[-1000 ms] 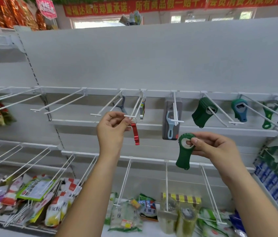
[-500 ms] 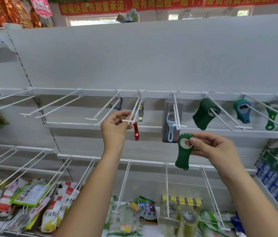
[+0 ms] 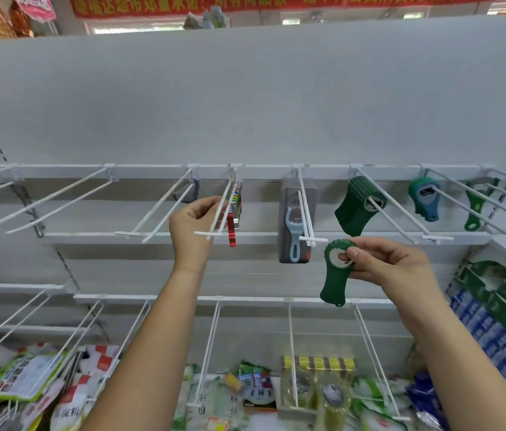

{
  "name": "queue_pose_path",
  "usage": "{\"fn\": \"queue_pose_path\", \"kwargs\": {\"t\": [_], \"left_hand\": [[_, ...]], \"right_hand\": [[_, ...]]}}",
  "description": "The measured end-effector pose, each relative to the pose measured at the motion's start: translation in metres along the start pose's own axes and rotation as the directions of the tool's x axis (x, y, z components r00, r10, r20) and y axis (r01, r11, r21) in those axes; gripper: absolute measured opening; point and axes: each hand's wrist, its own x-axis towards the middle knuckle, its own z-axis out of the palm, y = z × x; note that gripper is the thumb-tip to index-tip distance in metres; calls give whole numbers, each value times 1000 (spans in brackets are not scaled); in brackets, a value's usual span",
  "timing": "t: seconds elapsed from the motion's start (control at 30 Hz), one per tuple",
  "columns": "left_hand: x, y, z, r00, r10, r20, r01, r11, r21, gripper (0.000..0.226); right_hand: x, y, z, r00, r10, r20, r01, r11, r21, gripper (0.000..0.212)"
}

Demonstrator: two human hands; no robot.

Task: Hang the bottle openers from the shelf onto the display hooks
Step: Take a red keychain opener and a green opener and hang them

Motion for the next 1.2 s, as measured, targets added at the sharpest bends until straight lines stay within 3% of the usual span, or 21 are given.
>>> {"fn": "queue_pose_path", "kwargs": {"t": [0.33,0.6,0.7,0.8,0.87,1.2], "left_hand": [[22,-12,11,998,-62,6,62,997,-55,12],[10,-15,-1,1000,-21,12,21,1000,-5,12],[-3,-20,-13,997,-72,-27,73,996,45,11],[-31,-17,-14,987,-153,-56,157,985,66,13],[-60,-11,-9,991,-132,-27,134,988,80,5],[-170,18,59,985,-165,46,158,980,122,10]], "right_hand": [[8,4,-4,1000,0,-26,0,1000,6,18],[4,9,-12,999,-8,-45,7,1000,-2,22],[0,10,-14,1000,-1,-25,2,1000,8,22],[-6,11,-21,1000,11,6,-11,1000,22,18],[-10,12,-29,1000,18,26,-18,999,30,18],[-33,-1,-101,991,39,127,-37,999,-25,16]]}}
